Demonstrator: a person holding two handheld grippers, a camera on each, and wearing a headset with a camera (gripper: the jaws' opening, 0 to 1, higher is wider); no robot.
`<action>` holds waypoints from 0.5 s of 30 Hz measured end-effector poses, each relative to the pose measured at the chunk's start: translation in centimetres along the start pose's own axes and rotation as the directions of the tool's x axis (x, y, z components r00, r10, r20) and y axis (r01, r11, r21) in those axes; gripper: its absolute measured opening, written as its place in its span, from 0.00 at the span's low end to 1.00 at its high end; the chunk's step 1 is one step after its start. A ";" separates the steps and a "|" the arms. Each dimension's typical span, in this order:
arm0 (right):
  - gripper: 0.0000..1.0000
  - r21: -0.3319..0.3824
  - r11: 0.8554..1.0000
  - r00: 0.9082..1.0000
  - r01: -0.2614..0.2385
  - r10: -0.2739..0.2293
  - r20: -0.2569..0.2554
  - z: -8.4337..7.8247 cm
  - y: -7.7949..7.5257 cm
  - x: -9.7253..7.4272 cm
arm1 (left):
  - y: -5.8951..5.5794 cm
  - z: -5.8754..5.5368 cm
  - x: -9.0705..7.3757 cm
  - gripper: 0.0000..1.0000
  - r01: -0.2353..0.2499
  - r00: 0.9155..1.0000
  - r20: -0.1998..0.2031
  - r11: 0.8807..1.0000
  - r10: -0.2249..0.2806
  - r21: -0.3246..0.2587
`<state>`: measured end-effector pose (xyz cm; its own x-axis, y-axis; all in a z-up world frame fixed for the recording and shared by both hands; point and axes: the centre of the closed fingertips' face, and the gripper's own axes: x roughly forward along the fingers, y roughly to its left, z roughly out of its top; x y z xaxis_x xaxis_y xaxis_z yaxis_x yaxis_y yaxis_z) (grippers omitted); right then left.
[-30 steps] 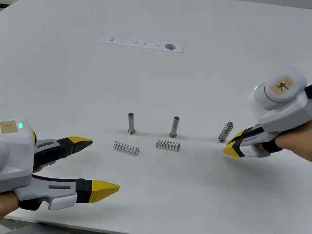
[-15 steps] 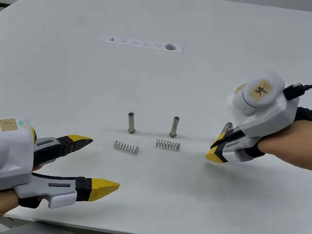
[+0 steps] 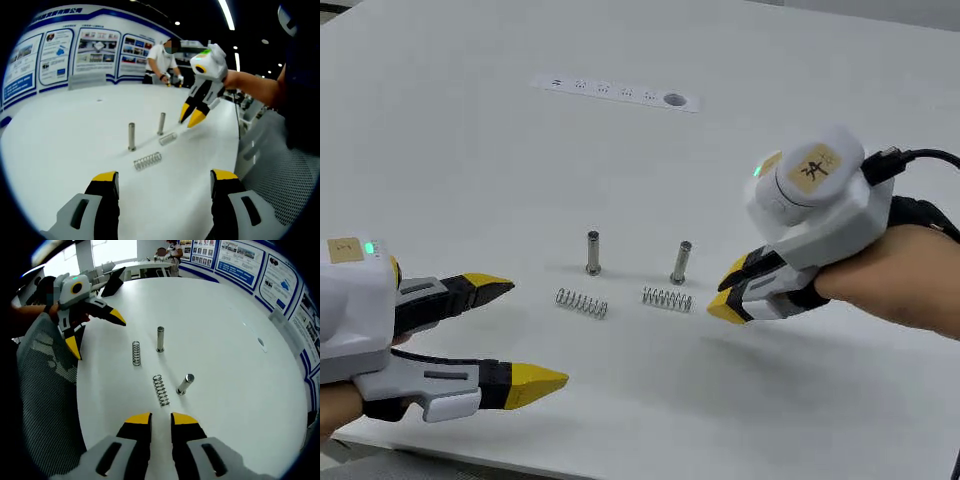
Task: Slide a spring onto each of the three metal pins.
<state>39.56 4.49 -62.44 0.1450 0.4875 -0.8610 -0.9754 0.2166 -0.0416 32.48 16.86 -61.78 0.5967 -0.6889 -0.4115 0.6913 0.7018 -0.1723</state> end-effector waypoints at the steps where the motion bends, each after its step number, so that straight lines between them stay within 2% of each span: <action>1: 0.16 -0.006 1.000 1.000 -0.003 0.003 0.002 0.2 0.1 0.1 | 0.0 0.0 0.0 0.76 0.001 1.000 0.000 1.000 -0.001 0.000; 9: 0.17 -0.084 0.996 1.000 -0.026 0.027 0.014 2.8 0.5 0.8 | 0.0 -0.1 0.1 0.76 0.004 1.000 -0.004 1.000 -0.004 -0.001; 15: 0.17 -0.130 0.991 0.999 -0.037 0.039 0.015 4.0 0.6 1.2 | 0.1 0.0 0.0 0.76 -0.002 1.000 0.002 1.000 0.002 -0.005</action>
<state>39.84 8.60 -61.50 0.1092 0.5085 -0.8541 -0.9934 0.0865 -0.0755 32.54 16.89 -61.81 0.5988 -0.6880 -0.4100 0.6881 0.7039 -0.1761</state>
